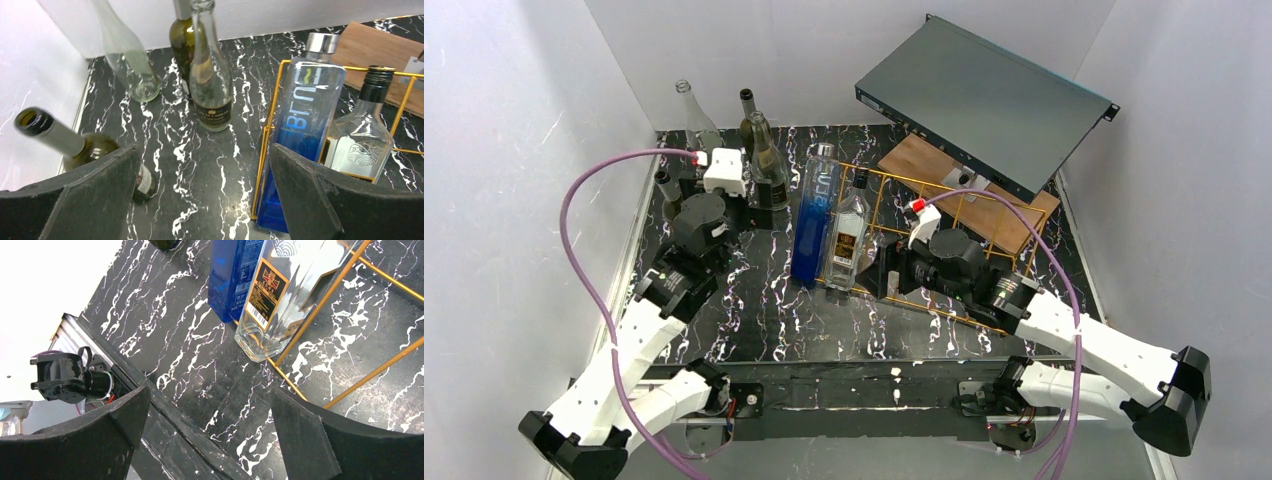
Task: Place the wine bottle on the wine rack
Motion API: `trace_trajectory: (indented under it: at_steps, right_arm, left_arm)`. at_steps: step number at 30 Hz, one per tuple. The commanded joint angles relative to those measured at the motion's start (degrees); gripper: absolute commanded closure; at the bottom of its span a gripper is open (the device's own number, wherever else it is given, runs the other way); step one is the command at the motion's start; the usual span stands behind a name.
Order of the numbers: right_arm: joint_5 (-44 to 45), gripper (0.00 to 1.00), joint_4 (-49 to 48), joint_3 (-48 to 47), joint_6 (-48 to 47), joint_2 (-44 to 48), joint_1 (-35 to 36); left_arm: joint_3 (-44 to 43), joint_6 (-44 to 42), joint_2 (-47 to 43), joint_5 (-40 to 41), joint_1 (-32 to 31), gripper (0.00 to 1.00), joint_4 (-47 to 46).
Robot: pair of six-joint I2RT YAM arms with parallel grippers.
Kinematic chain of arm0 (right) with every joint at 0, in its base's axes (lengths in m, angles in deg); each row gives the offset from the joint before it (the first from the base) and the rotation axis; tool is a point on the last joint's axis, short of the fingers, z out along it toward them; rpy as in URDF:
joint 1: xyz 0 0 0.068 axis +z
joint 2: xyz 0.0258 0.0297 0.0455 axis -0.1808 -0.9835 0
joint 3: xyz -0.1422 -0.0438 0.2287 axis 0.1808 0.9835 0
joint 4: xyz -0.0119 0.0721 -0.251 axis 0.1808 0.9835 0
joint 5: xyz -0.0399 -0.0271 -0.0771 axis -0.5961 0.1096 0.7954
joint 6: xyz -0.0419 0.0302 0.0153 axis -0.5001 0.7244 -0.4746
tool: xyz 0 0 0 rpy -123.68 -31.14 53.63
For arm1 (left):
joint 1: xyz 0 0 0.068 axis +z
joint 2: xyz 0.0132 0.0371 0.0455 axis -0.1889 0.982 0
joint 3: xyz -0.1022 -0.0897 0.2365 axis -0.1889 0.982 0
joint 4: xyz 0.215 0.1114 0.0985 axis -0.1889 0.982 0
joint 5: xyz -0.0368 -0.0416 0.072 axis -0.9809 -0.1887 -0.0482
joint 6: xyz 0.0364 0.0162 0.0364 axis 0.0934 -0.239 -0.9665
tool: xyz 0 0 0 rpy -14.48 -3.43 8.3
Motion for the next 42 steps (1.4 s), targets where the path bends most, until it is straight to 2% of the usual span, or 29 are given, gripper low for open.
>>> trace_trajectory:
  at_steps: [1,9,14,16,19,22,29,36,42]
  right_arm:
    - [0.4,0.02,-0.8,1.0,-2.9,1.4,0.2]
    - [0.9,0.02,0.1,0.6,-4.9,4.7,0.2]
    - [1.2,0.02,1.6,-0.7,-6.0,5.6,0.2]
    - [1.2,0.02,2.1,-0.9,-6.1,6.0,0.2]
    - [1.3,0.02,2.3,-0.8,-6.0,6.6,0.2]
    - [1.2,0.02,2.6,-0.9,-5.8,6.7,0.2]
    - [1.7,0.02,2.0,-0.1,-5.2,7.0,0.2]
    - [1.8,0.02,2.0,-0.2,-4.8,6.7,0.2]
    - [2.3,0.02,2.4,0.0,-4.6,7.9,0.2]
  left_arm:
    - [-5.5,7.4,-1.3,1.4,2.7,0.01,14.0]
    - [-13.5,7.1,-0.4,0.6,13.2,0.01,22.7]
    - [-17.6,8.4,4.1,-1.4,22.0,0.01,25.3]
    - [-17.6,8.7,5.7,-0.6,24.4,0.01,23.7]
    - [-15.6,8.1,7.1,0.2,26.8,0.06,18.7]
    - [-13.4,9.1,9.0,2.7,29.4,0.05,14.9]
    - [-11.5,10.7,14.1,5.1,30.9,0.07,10.5]
    - [-10.1,14.5,17.0,4.0,33.5,0.24,6.2]
    - [-8.1,13.5,18.4,4.1,34.0,0.26,2.6]
